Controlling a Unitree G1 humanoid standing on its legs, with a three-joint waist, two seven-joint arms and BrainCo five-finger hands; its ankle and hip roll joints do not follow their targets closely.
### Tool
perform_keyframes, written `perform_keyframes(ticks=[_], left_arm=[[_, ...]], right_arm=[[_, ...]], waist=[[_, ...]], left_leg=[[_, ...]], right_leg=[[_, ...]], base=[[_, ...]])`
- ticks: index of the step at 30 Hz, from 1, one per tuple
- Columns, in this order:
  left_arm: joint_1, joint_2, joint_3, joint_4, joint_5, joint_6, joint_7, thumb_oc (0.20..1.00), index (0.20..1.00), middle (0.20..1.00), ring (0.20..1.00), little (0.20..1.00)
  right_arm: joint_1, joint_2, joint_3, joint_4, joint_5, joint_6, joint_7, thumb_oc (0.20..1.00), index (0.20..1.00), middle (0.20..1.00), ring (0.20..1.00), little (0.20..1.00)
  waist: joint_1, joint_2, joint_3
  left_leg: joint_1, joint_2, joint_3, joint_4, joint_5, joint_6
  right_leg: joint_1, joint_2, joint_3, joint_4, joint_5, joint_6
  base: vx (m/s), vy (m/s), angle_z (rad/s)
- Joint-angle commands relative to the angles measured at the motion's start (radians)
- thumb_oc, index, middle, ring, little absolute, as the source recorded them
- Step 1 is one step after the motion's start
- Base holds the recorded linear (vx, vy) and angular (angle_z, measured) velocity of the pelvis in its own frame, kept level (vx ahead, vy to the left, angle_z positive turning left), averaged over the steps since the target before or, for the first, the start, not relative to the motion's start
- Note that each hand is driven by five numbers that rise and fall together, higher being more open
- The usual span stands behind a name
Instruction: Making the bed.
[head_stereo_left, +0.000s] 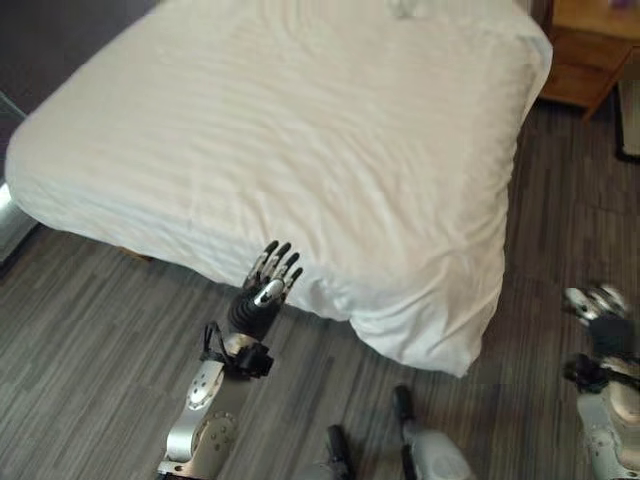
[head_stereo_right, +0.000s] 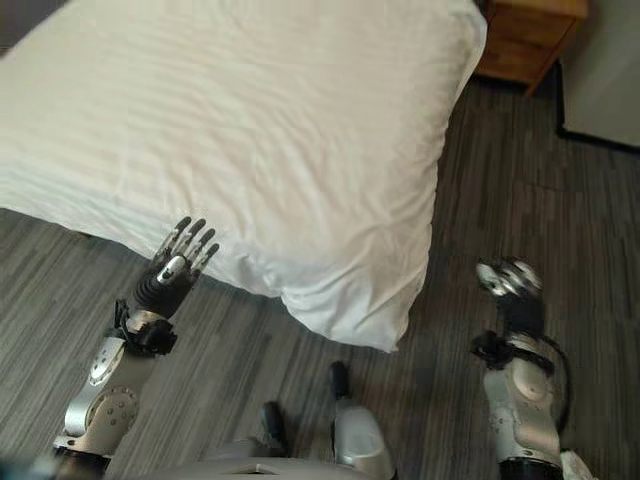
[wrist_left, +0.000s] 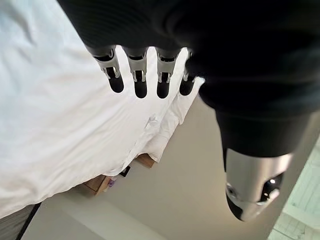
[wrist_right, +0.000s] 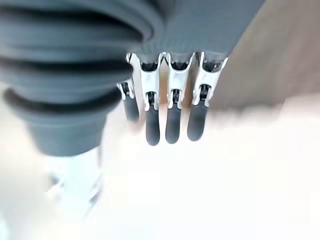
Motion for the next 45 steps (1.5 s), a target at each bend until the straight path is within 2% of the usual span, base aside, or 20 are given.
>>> perform_keyframes(ticks=[1, 7, 11, 15, 19, 20, 21, 23, 26, 28, 29, 30, 32, 33, 34, 35, 36, 38, 42, 45], left_arm=[[-0.008, 0.016, 0.009, 0.047, 0.064, -0.059, -0.007, 1.0, 1.0, 1.0, 1.0, 1.0], [0.033, -0.021, 0.031, 0.064, 0.136, -0.074, 0.045, 1.0, 1.0, 1.0, 1.0, 1.0], [0.049, -0.02, 0.05, 0.068, 0.16, -0.079, 0.048, 1.0, 1.0, 1.0, 1.0, 1.0], [0.072, -0.033, 0.105, 0.065, 0.168, -0.091, 0.063, 1.0, 1.0, 1.0, 1.0, 1.0], [0.044, -0.004, 0.116, 0.074, 0.19, -0.104, 0.088, 1.0, 1.0, 1.0, 1.0, 1.0], [0.031, 0.012, 0.115, 0.08, 0.199, -0.107, 0.09, 1.0, 1.0, 1.0, 1.0, 1.0], [0.022, 0.023, 0.113, 0.079, 0.208, -0.108, 0.094, 1.0, 1.0, 1.0, 1.0, 1.0], [0.003, 0.032, 0.124, 0.072, 0.234, -0.107, 0.109, 1.0, 1.0, 1.0, 1.0, 1.0], [0.005, 0.014, 0.149, 0.061, 0.194, -0.114, 0.112, 1.0, 1.0, 1.0, 1.0, 1.0], [0.018, 0.008, 0.155, 0.055, 0.187, -0.117, 0.116, 1.0, 1.0, 1.0, 1.0, 1.0], [0.04, -0.007, 0.173, 0.06, 0.174, -0.125, 0.114, 1.0, 1.0, 1.0, 1.0, 1.0], [0.058, -0.014, 0.182, 0.059, 0.163, -0.125, 0.109, 1.0, 1.0, 1.0, 1.0, 1.0], [0.072, -0.036, 0.19, 0.084, 0.154, -0.12, 0.113, 1.0, 1.0, 1.0, 1.0, 1.0], [0.064, -0.055, 0.181, 0.106, 0.147, -0.122, 0.115, 1.0, 1.0, 1.0, 1.0, 1.0], [0.052, -0.07, 0.151, 0.103, 0.139, -0.118, 0.095, 1.0, 1.0, 1.0, 1.0, 1.0], [0.049, -0.072, 0.148, 0.102, 0.139, -0.115, 0.084, 1.0, 1.0, 1.0, 1.0, 1.0], [0.051, -0.068, 0.149, 0.092, 0.131, -0.114, 0.073, 1.0, 1.0, 1.0, 1.0, 1.0], [0.04, -0.069, 0.131, 0.091, 0.132, -0.108, 0.059, 1.0, 1.0, 1.0, 1.0, 1.0], [0.001, -0.049, 0.086, 0.079, 0.142, -0.106, 0.075, 1.0, 1.0, 1.0, 1.0, 1.0], [0.005, -0.046, 0.073, 0.055, 0.151, -0.098, 0.069, 1.0, 1.0, 1.0, 1.0, 1.0]], right_arm=[[-0.002, -0.021, -0.002, -0.021, -0.054, 0.006, 0.111, 1.0, 1.0, 1.0, 1.0, 1.0], [0.001, -0.01, 0.148, -0.041, -0.098, 0.048, 0.164, 1.0, 1.0, 1.0, 1.0, 1.0], [0.021, -0.014, 0.146, -0.046, -0.099, 0.055, 0.166, 1.0, 1.0, 1.0, 1.0, 1.0], [0.089, -0.032, 0.063, -0.049, -0.169, 0.045, 0.14, 1.0, 1.0, 1.0, 1.0, 1.0], [0.099, 0.0, 0.025, -0.032, -0.138, 0.034, 0.102, 1.0, 1.0, 1.0, 1.0, 1.0], [0.101, 0.006, 0.02, -0.03, -0.128, 0.033, 0.1, 1.0, 1.0, 1.0, 1.0, 1.0], [0.1, 0.01, 0.022, -0.033, -0.122, 0.032, 0.098, 1.0, 1.0, 1.0, 1.0, 1.0], [0.078, 0.011, 0.054, -0.034, -0.123, 0.031, 0.099, 1.0, 1.0, 1.0, 1.0, 1.0], [0.032, 0.009, 0.088, -0.017, -0.137, 0.034, 0.102, 1.0, 1.0, 1.0, 1.0, 1.0], [-0.001, 0.004, 0.109, -0.011, -0.145, 0.033, 0.09, 1.0, 1.0, 1.0, 1.0, 1.0], [-0.022, 0.011, 0.119, -0.019, -0.113, 0.028, 0.093, 1.0, 1.0, 1.0, 1.0, 1.0], [-0.022, 0.004, 0.12, -0.024, -0.1, 0.028, 0.097, 1.0, 1.0, 1.0, 1.0, 1.0], [-0.021, -0.026, 0.105, -0.038, -0.117, 0.022, 0.106, 1.0, 1.0, 1.0, 1.0, 1.0], [-0.045, -0.071, 0.106, -0.046, -0.148, 0.018, 0.107, 1.0, 1.0, 1.0, 1.0, 1.0], [-0.091, -0.083, 0.119, -0.01, -0.123, 0.015, 0.109, 1.0, 1.0, 1.0, 1.0, 1.0], [-0.094, -0.078, 0.117, 0.007, -0.102, 0.016, 0.112, 1.0, 1.0, 1.0, 1.0, 1.0], [-0.079, -0.068, 0.105, 0.014, -0.073, 0.019, 0.121, 1.0, 1.0, 1.0, 1.0, 1.0], [-0.034, -0.058, 0.081, 0.01, -0.103, 0.023, 0.125, 1.0, 1.0, 1.0, 1.0, 1.0], [-0.005, -0.006, 0.067, 0.021, -0.098, 0.016, 0.089, 1.0, 1.0, 1.0, 1.0, 1.0], [0.016, 0.004, 0.071, 0.027, -0.107, 0.031, 0.094, 1.0, 1.0, 1.0, 1.0, 1.0]], waist=[[0.034, -0.013, -0.058], [0.083, -0.035, -0.095], [0.092, -0.045, -0.101], [0.074, -0.047, -0.095], [0.029, -0.051, -0.04], [0.02, -0.046, -0.036], [0.02, -0.04, -0.027], [0.051, -0.009, -0.016], [0.083, -0.015, -0.027], [0.118, -0.036, -0.042], [0.144, -0.053, -0.059], [0.148, -0.057, -0.058], [0.145, -0.054, -0.048], [0.168, -0.058, -0.019], [0.205, -0.069, -0.002], [0.198, -0.076, -0.007], [0.181, -0.082, -0.015], [0.156, -0.077, -0.055], [0.108, -0.045, -0.099], [0.097, -0.044, -0.108]], left_leg=[[-0.002, -0.011, -0.081, 0.012, 0.025, -0.005], [0.009, -0.02, -0.091, 0.012, 0.023, 0.007], [0.02, -0.029, -0.096, 0.012, 0.018, 0.015], [0.031, -0.041, -0.099, 0.012, 0.011, 0.028], [-0.018, -0.035, -0.026, 0.012, 0.028, 0.029], [-0.042, -0.03, -0.017, 0.012, 0.041, 0.03], [-0.05, -0.022, -0.001, 0.012, 0.05, 0.033], [-0.061, 0.016, 0.067, 0.012, 0.069, 0.035], [-0.07, 0.031, 0.134, 0.012, 0.094, 0.038], [-0.088, 0.046, 0.179, 0.012, 0.116, 0.03], [-0.139, 0.084, 0.197, 0.012, 0.173, -0.003], [-0.153, 0.1, 0.202, 0.012, 0.198, -0.02], [-0.173, 0.142, 0.192, 0.024, 0.255, -0.058], [-0.192, 0.14, 0.063, 0.111, 0.23, -0.069], [-0.186, 0.061, -0.201, 0.212, 0.159, -0.064], [-0.188, 0.038, -0.212, 0.243, 0.126, -0.057], [-0.17, 0.041, -0.158, 0.251, 0.091, -0.034], [-0.108, -0.042, -0.16, 0.225, 0.007, 0.009], [-0.029, -0.059, -0.146, 0.067, 0.034, 0.028], [-0.007, -0.064, -0.145, 0.036, 0.042, 0.034]], right_leg=[[0.059, -0.084, -0.059, 0.058, -0.061, 0.055], [0.081, -0.091, -0.09, 0.048, -0.052, 0.066], [0.088, -0.1, -0.093, 0.065, -0.053, 0.069], [0.078, -0.116, -0.079, 0.107, -0.057, 0.072], [-0.058, -0.115, -0.036, 0.13, 0.072, 0.125], [-0.088, -0.107, -0.009, 0.144, 0.071, 0.129], [-0.098, -0.106, -0.023, 0.179, 0.045, 0.123], [-0.082, -0.161, -0.176, 0.317, -0.061, 0.085], [-0.011, -0.195, -0.236, 0.459, -0.118, 0.074], [0.056, -0.227, -0.274, 0.412, -0.106, 0.087], [0.155, -0.155, -0.258, 0.196, -0.188, 0.08], [0.179, -0.13, -0.241, 0.121, -0.184, 0.071], [0.201, -0.076, -0.217, 0.072, -0.188, 0.041], [0.203, -0.061, -0.205, 0.062, -0.18, 0.021], [0.177, -0.064, -0.153, 0.076, -0.156, 0.014], [0.171, -0.064, -0.144, 0.062, -0.144, 0.012], [0.17, -0.064, -0.147, 0.054, -0.138, 0.011], [0.16, -0.037, -0.126, 0.063, -0.142, -0.002], [0.133, -0.006, -0.122, 0.06, -0.131, 0.001], [0.14, -0.002, -0.116, 0.058, -0.131, 0.004]], base=[[-0.02, 0.038, 0.2], [-0.05, 0.036, 0.22], [-0.03, 0.059, 0.02], [-0.02, 0.072, 0.02], [-0.24, 0.039, -0.27], [-0.29, 0.042, -0.96], [-0.32, 0.068, -0.76], [-0.34, 0.063, -0.96], [-0.24, -0.072, -1.18], [-0.29, -0.347, -0.77], [-0.38, -0.555, -1.05], [-0.37, -0.604, -0.87], [-0.28, -0.455, -0.96], [-0.38, -0.57, -0.66], [-0.37, -0.494, -0.85], [-0.29, -0.377, -1.91], [-0.2, -0.273, -2.15], [-0.1, -0.164, -0.63], [-0.03, 0.032, 0.13], [-0.01, 0.054, 0.1]])
